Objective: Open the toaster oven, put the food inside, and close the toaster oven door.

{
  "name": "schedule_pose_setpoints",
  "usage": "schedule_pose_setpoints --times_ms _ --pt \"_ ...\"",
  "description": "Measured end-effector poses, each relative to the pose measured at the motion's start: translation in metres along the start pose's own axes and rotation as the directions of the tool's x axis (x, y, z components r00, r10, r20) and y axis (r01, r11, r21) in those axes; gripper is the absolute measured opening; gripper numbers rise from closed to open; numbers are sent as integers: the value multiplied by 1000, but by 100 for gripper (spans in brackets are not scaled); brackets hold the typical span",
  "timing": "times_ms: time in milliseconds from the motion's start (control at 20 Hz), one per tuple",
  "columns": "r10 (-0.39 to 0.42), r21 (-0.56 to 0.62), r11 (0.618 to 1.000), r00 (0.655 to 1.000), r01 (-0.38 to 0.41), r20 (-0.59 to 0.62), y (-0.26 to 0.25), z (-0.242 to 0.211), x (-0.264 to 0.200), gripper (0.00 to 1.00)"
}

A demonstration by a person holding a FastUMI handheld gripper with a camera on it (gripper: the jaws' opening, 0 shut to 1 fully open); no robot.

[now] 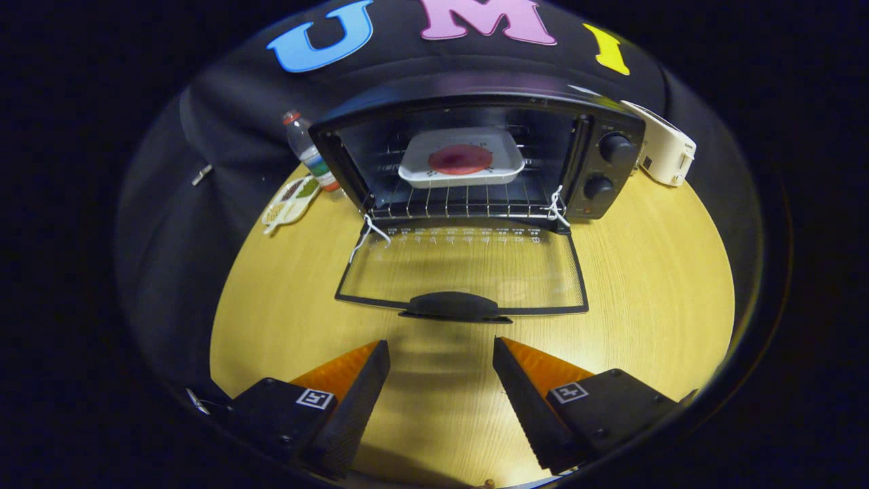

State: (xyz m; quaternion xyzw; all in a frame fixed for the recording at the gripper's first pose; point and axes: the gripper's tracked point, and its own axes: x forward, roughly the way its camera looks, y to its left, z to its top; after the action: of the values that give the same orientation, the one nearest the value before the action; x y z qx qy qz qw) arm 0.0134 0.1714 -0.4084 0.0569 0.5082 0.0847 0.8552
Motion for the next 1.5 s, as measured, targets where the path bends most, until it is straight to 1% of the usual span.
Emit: schedule_pose_setpoints --times_ms 100,150,250,350,450,500,550,650,750,950,1050,1150,1300,1400,1500 --pt "-17 -15 1000 999 16 -49 1 -12 15 100" --pt "-37 -14 999 998 36 -57 -2 -14 23 99" --pt "-81 0 997 993 81 -88 -13 -18 37 99" --pt "-101 23 994 989 104 -111 -20 -18 47 99" --pt "-130 22 991 984 133 -123 -25 -18 53 99" --pt "-135 25 990 986 138 -95 -26 -12 56 100" --pt "-150 26 988 984 153 -100 -27 -11 58 98" --pt "-165 33 985 982 168 -89 -27 -6 62 98" --pt "-185 68 979 979 190 -85 -29 -2 64 98" --pt "-164 87 981 983 171 -85 -26 2 57 98" --pt "-147 67 986 986 152 -77 -25 8 44 98" --pt "-129 82 988 991 131 -32 -21 13 29 98" --pt "-81 98 992 996 76 48 -13 27 14 98" --pt "-61 72 996 990 52 126 -8 40 4 100" --pt "-36 53 998 978 26 204 -1 56 -8 99"
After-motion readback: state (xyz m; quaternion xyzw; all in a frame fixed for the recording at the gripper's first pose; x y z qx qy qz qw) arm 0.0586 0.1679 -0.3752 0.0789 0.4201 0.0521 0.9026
